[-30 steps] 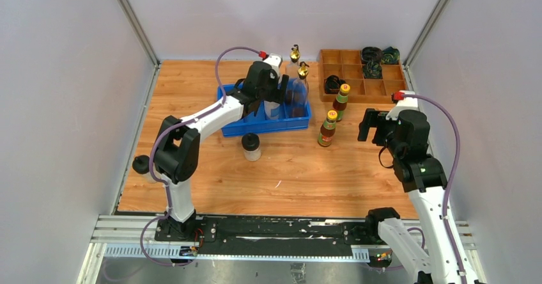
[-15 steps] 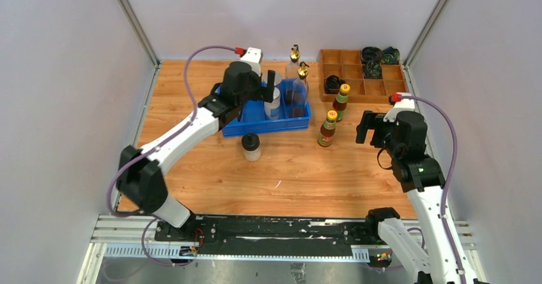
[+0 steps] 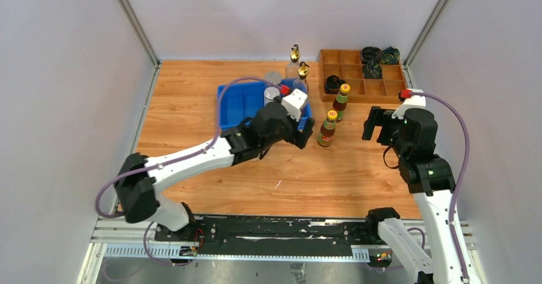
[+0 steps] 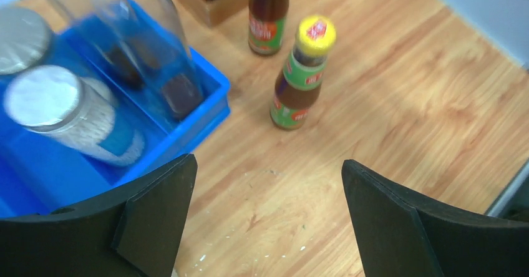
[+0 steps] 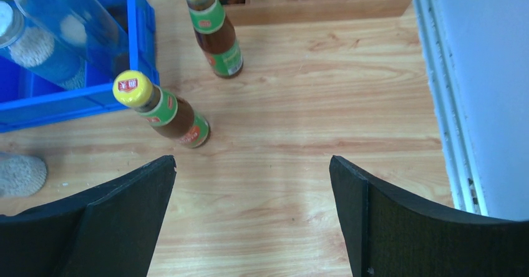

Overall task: Organize the condiment bottles
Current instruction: Pick up the bottle from the center of the board.

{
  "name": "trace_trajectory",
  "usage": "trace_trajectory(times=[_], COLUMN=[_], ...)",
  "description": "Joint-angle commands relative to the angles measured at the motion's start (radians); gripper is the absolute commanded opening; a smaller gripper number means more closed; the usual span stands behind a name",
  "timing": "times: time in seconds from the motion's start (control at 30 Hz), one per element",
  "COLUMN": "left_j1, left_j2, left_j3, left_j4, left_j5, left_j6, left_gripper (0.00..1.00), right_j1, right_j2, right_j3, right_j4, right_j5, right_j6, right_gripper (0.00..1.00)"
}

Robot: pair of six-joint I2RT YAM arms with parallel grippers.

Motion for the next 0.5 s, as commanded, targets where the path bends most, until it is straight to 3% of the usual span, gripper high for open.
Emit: trace_trajectory(times=[0.0,0.47], left_j1=[-0.035,-0.047], left_j2=[0.154,0.474], left_j3=[0.062,0.339], left_j4=[0.066,0.149], left_j5=[0.002,0.019], left_j6=[0.016,0.074], left_gripper=[0.92,0.94], right_j1=[-0.012,-0.012], right_j2=[-0.017,-0.052], right_j3=[0.074,0.068], right_j4=[-0.082,-0.113], right_j5=[0.047,0.034], right_j6=[0.000,-0.017], right_gripper=[1.00,1.00])
